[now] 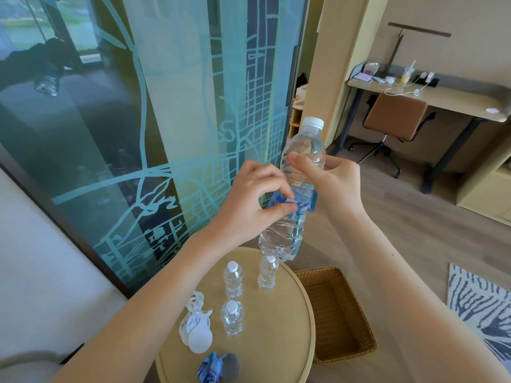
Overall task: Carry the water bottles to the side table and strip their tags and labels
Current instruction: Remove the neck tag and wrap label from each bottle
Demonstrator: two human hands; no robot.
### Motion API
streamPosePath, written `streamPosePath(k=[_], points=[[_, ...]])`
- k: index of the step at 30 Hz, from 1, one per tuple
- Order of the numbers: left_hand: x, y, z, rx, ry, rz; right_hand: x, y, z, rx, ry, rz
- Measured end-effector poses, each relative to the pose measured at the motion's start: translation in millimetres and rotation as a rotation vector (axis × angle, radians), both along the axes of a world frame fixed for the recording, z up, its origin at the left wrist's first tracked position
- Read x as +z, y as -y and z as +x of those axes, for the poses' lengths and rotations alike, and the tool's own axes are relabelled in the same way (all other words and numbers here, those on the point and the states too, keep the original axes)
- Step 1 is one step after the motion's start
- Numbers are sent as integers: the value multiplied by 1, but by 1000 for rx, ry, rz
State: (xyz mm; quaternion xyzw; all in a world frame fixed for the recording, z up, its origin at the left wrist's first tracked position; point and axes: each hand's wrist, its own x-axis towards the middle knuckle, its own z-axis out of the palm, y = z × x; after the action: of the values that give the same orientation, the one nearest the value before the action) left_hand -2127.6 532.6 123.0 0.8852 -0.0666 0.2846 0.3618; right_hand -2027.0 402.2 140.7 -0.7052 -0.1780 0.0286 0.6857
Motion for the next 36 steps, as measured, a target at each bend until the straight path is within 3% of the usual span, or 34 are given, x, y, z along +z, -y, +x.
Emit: streamPosePath(k=[18, 25, 29, 36], points=[[-2, -6, -15, -117, -94, -159, -2, 11, 1, 64, -119, 37], [-5, -23, -19, -105, -129, -329, -7, 20, 12, 79, -59, 65], [-11, -30, -15, -56, -155, -562, -13, 25, 16, 169, -3, 84], [-39, -45, -10, 100, -180, -784, -29, 31, 21, 284, 16, 95]])
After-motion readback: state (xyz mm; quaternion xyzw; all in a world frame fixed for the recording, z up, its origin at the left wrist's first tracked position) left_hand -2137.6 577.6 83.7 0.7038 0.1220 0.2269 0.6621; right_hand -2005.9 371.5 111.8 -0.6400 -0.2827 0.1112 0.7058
